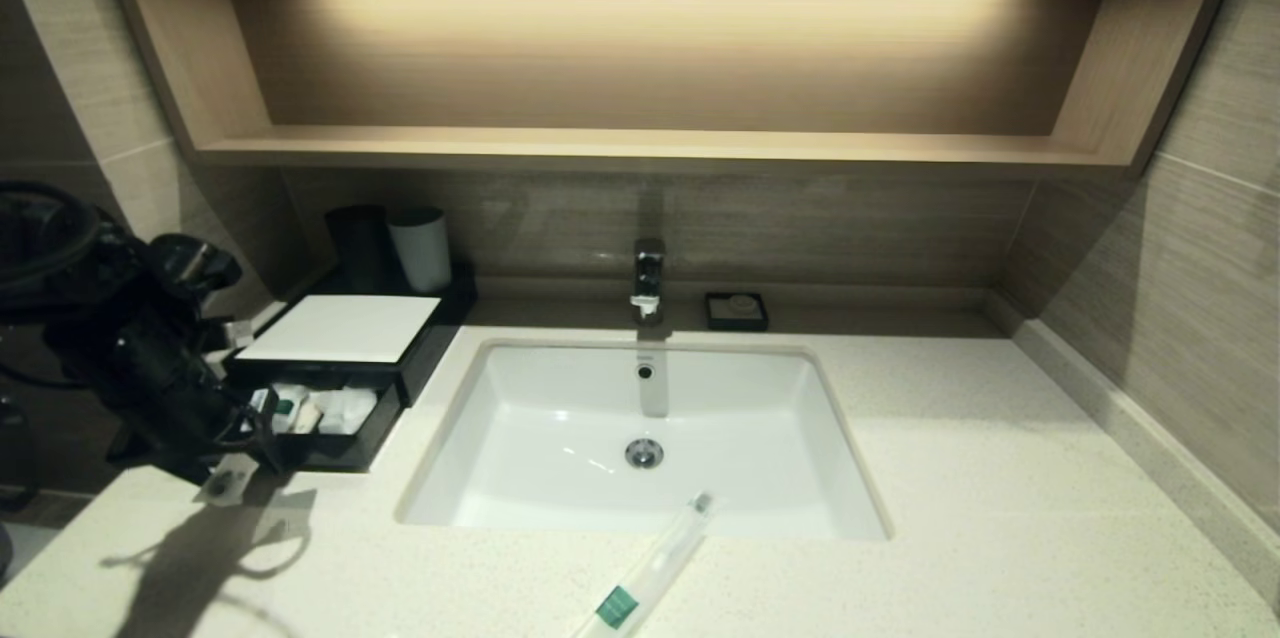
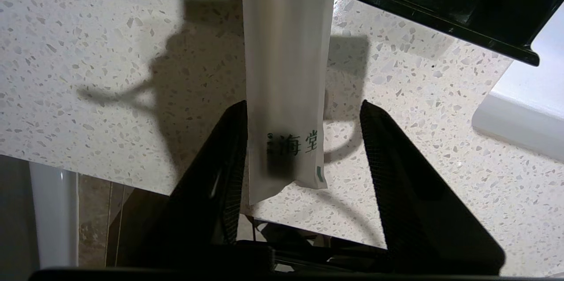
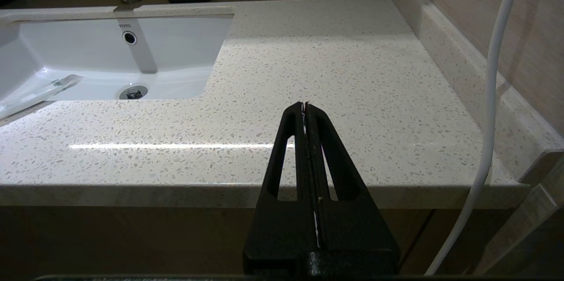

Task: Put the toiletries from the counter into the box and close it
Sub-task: Place the bathroom toiletry into the drawer

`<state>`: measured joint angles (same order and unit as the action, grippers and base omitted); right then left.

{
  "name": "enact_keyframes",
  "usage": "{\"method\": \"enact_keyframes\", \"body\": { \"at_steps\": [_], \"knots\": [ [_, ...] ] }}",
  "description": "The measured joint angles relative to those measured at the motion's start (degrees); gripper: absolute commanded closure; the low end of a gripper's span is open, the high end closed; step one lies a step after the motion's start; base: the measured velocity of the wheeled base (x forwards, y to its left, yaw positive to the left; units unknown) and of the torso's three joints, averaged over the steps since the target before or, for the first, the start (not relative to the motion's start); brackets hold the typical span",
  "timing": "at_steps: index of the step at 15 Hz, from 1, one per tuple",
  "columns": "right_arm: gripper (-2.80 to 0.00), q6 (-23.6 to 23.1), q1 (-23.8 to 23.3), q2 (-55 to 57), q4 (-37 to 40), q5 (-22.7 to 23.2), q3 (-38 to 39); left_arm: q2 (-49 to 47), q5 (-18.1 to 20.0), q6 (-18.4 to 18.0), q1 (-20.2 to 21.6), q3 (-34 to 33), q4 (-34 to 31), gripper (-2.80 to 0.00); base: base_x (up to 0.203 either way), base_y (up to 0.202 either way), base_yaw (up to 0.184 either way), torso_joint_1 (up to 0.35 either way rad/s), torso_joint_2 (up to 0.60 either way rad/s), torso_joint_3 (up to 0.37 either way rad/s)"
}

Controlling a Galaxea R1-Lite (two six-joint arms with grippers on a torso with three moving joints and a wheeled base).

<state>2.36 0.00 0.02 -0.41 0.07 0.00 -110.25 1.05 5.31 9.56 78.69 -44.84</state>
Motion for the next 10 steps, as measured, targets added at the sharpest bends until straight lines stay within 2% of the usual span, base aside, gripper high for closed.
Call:
{"method": "enact_keyframes", "body": {
  "at_steps": [10],
  "knots": [
    [0.0, 0.0, 0.0, 0.0, 0.0, 0.0, 0.0, 0.6, -0.1, -0.1, 0.1, 1.2, 0.1, 0.0, 0.0, 0.0, 0.0, 0.0, 0.0, 0.0]
  ]
}}
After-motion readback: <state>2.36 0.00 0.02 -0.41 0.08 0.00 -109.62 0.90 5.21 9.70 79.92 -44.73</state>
